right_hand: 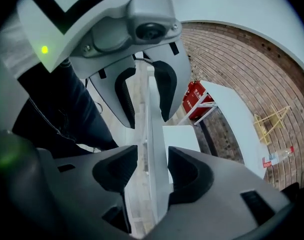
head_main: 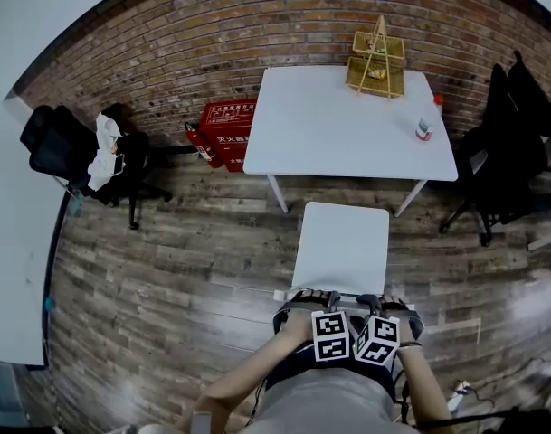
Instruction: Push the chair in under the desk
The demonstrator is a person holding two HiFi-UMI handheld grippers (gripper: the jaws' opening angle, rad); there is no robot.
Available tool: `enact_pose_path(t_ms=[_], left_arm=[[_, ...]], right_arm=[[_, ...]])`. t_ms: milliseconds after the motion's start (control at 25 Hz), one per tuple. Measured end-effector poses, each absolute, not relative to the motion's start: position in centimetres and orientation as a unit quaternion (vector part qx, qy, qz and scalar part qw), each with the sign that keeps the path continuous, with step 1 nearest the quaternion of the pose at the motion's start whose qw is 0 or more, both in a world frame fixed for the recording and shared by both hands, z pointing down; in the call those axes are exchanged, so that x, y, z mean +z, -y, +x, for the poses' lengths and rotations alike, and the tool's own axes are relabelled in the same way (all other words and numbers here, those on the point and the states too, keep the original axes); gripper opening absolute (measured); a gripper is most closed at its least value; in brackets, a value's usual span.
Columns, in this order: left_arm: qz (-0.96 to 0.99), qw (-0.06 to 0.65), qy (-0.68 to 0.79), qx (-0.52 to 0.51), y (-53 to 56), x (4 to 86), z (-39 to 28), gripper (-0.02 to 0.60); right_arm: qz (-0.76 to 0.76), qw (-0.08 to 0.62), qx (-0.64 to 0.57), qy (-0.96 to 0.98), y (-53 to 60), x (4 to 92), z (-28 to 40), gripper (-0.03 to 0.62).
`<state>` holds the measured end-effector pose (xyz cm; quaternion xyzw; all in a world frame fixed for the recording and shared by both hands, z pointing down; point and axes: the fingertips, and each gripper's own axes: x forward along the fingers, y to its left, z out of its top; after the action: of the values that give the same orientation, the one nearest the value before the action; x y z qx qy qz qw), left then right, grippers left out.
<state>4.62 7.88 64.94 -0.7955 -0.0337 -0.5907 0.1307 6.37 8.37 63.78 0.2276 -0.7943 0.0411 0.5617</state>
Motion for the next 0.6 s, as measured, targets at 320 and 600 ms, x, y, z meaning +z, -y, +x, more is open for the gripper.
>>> enact_pose_path(t_ms=[320,600], left_arm=[[-0.776,0.13,0.057,-0.615,-7.6,67.6,5.2,0.22],[-0.756,0.162,0.047,-0.632,-6.5,69.2,4.7,0.119]], right_arm=[[0.227,0.573,0.048,0.786,-7.6,65.4,7.4,0.198],[0.219,0.585,0.05,0.779,-7.8,66.9,8.0,0.143]])
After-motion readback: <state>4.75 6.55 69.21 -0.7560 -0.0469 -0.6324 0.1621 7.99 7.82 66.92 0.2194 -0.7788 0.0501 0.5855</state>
